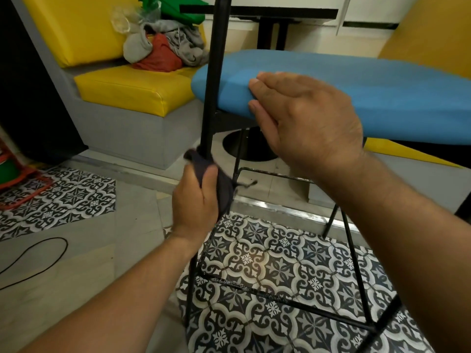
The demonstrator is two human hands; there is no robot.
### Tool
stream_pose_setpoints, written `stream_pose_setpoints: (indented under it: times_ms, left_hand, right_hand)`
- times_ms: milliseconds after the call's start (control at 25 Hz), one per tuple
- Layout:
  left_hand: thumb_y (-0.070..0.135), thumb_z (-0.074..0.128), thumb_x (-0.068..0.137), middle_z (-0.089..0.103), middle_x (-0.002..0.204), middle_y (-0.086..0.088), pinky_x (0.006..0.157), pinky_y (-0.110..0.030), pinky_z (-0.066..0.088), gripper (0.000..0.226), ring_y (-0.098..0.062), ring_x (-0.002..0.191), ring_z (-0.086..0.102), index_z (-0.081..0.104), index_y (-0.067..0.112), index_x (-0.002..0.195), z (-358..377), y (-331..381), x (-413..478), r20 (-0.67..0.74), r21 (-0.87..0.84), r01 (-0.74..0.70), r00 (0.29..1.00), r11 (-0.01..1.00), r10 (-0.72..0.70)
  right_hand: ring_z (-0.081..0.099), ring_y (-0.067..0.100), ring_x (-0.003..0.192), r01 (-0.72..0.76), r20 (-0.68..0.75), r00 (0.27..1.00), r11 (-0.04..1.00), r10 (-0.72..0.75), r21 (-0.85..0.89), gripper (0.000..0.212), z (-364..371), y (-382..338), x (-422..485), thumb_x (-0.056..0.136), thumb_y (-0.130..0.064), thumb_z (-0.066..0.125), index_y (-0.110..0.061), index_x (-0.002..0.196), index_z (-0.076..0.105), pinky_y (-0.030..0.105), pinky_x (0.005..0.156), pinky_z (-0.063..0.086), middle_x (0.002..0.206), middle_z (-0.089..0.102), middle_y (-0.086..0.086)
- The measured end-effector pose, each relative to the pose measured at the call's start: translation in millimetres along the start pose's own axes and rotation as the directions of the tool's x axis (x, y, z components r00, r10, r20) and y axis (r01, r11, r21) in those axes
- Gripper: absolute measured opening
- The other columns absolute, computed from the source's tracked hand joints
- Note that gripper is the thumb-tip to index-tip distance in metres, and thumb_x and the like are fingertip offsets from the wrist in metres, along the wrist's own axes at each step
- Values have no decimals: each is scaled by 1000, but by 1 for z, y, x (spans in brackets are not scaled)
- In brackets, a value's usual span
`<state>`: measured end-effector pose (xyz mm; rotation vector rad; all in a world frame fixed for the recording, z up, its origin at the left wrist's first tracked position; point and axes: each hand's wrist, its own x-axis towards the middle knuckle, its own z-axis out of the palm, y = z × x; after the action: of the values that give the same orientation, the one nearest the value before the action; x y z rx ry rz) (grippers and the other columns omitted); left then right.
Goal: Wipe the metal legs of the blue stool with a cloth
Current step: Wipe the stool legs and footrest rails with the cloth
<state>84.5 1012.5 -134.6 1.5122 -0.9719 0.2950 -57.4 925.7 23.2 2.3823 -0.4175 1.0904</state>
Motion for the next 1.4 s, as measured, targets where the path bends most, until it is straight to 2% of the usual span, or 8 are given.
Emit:
stream_pose_setpoints:
  times_ms: [120,280,400,520,720,840,1080,1400]
  left_hand:
    - [37,46,97,58,77,14,54,-8,43,17,-15,75,66,52,22,103,-11,-42,-49,195,167,197,954,966,-228]
    - [44,45,95,62,81,4,66,-23,43,32,-19,78,63,57,16,105,-25,-51,-52,266,381,115,937,917,-228]
    - [35,42,100,56,81,18,58,-4,40,8,9,73,58,46,28,104,-13,-3,-11,135,102,108,983,989,-121]
    - [39,39,101,55,87,15,65,2,33,24,8,73,50,50,19,107,1,35,35,-110,25,-61,992,998,63]
    - [21,46,101,51,96,2,71,5,28,23,5,82,39,55,3,110,-10,-2,-31,-14,187,41,999,982,-39]
    - [25,43,101,49,98,1,76,1,28,27,1,87,39,56,1,106,-20,-27,-90,21,247,74,996,966,-81]
    - [28,38,103,55,85,6,65,-9,34,21,0,80,56,53,12,101,-12,-36,-86,75,163,243,963,956,-258]
    - [27,37,104,52,82,18,64,2,35,14,18,78,54,45,19,113,6,-14,-39,-39,2,92,995,996,-92]
  right_hand:
    - [55,34,119,-69,0,998,997,69,-21,41,6,-7,-4,102,-28,40,-4,131,56,45,101,37,130,60,15]
    - [49,32,125,-82,39,996,997,82,-4,43,6,-7,-7,102,-29,37,-5,135,51,43,106,32,136,55,15]
    - [50,32,125,-49,-13,999,995,50,89,40,3,-5,-11,101,-26,41,-3,130,56,43,107,31,132,58,16]
    - [47,34,128,67,-86,995,965,-47,254,33,6,-13,-44,98,-18,50,2,122,61,48,112,29,126,61,18]
    - [57,30,116,-165,286,957,897,45,411,30,31,-26,-152,98,-19,51,-3,120,63,30,100,37,120,64,15]
    - [63,25,96,-407,570,809,837,144,366,28,51,-31,-213,100,-26,44,-13,117,62,32,84,51,110,67,10]
    - [55,11,90,-698,969,167,716,181,-13,28,72,-40,-316,100,-44,30,-32,115,51,30,75,43,105,61,-2]
    - [54,13,75,-636,956,209,772,204,-25,22,79,-45,-323,101,-48,25,-35,94,41,33,67,39,86,58,-6]
